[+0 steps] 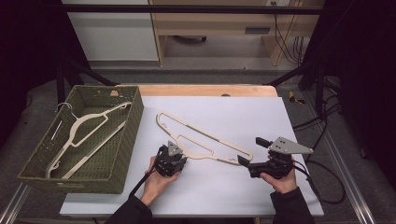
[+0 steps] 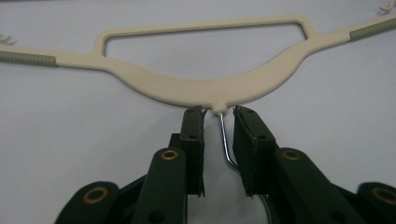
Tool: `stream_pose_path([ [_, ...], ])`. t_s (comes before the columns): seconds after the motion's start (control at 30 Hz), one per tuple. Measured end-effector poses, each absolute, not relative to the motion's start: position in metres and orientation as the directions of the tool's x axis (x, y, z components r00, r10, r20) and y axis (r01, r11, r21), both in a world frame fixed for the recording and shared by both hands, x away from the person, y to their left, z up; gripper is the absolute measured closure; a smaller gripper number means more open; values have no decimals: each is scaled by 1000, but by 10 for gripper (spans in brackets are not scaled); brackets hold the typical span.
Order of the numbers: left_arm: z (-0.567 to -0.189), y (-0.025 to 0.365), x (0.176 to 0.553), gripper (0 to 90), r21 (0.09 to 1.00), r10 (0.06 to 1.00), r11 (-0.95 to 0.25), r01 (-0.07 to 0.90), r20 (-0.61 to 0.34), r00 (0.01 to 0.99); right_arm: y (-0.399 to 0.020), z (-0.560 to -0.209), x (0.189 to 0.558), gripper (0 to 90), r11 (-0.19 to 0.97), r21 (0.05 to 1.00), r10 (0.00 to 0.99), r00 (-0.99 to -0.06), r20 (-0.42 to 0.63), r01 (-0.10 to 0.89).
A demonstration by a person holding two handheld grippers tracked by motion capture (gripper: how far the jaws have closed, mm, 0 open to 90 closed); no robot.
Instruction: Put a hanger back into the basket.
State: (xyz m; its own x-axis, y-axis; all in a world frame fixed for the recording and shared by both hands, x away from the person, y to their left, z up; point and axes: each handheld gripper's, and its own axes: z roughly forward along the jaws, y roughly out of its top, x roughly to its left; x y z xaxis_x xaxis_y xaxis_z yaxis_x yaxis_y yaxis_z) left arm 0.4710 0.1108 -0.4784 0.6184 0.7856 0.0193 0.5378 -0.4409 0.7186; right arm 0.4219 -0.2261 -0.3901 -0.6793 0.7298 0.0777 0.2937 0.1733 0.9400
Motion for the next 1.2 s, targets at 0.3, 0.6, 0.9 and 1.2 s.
stream_pose_path([
  [0.3, -475, 104, 471, 818, 682, 800, -454, 573, 28, 600, -217, -392, 428, 60, 188, 935, 722, -688, 75, 300],
  [0.6, -474, 104, 473, 887, 674, 805, -441, 593, 5, 593, -192, -401, 444, 61, 244, 915, 694, -717, 66, 321],
  [0.9, -473, 106, 475, 889, 673, 799, -439, 595, -10, 601, -162, -410, 458, 66, 289, 899, 665, -745, 60, 331],
  [1.2, -455, 109, 469, 890, 678, 779, -483, 554, 44, 626, -144, -422, 468, 90, 330, 881, 646, -761, 51, 340],
])
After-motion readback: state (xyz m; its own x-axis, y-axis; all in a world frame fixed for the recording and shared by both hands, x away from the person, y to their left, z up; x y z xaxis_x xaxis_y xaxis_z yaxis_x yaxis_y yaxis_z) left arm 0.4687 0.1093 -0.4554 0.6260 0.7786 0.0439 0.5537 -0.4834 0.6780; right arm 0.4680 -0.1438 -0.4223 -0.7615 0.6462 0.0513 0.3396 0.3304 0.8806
